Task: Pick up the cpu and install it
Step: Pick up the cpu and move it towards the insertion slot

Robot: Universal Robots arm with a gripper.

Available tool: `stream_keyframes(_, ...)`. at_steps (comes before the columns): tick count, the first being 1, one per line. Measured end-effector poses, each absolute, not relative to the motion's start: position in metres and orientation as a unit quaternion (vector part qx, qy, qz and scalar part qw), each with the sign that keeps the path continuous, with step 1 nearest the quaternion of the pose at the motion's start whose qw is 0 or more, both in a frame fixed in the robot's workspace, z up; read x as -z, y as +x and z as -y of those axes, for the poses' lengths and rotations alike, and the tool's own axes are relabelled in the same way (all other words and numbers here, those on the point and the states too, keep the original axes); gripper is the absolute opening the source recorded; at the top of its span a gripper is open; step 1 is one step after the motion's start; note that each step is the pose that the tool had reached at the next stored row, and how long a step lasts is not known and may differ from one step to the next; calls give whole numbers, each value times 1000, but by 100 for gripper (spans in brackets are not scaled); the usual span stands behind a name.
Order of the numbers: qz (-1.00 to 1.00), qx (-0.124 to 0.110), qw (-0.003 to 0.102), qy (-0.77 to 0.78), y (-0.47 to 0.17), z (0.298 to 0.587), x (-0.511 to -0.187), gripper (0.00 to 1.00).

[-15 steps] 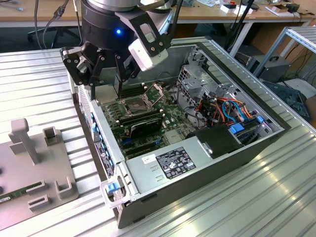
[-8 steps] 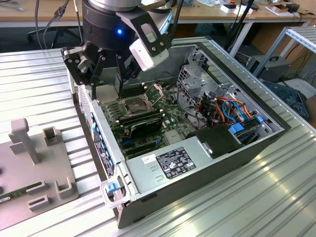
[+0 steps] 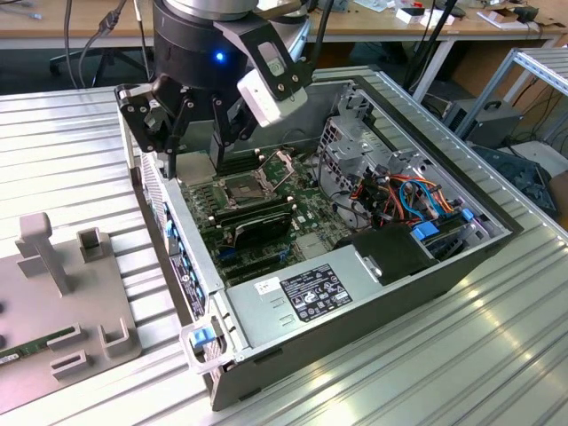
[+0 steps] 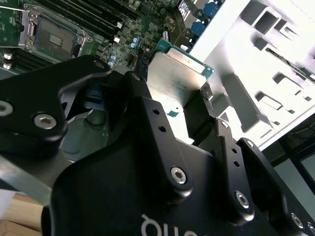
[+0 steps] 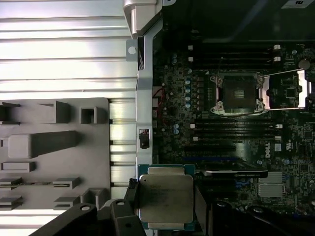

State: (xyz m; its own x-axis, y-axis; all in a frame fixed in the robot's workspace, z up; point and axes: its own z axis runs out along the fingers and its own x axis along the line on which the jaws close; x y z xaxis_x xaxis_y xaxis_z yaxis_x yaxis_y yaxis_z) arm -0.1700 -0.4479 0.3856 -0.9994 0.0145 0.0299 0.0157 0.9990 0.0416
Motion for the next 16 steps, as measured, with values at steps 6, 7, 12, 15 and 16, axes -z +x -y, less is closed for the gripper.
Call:
stream_keyframes(6,1000,21,15,-8,-166,448,-386,54)
stream_keyframes(7,1000,21,15,-8,-165,448,-386,54)
stream_keyframes(12,1000,21,15,-8,-160,448,-386,54)
stream_keyframes(15,1000,21,15,-8,-157,448,-385,54)
stream_keyframes(16,1000,21,15,-8,-157,448,-385,54)
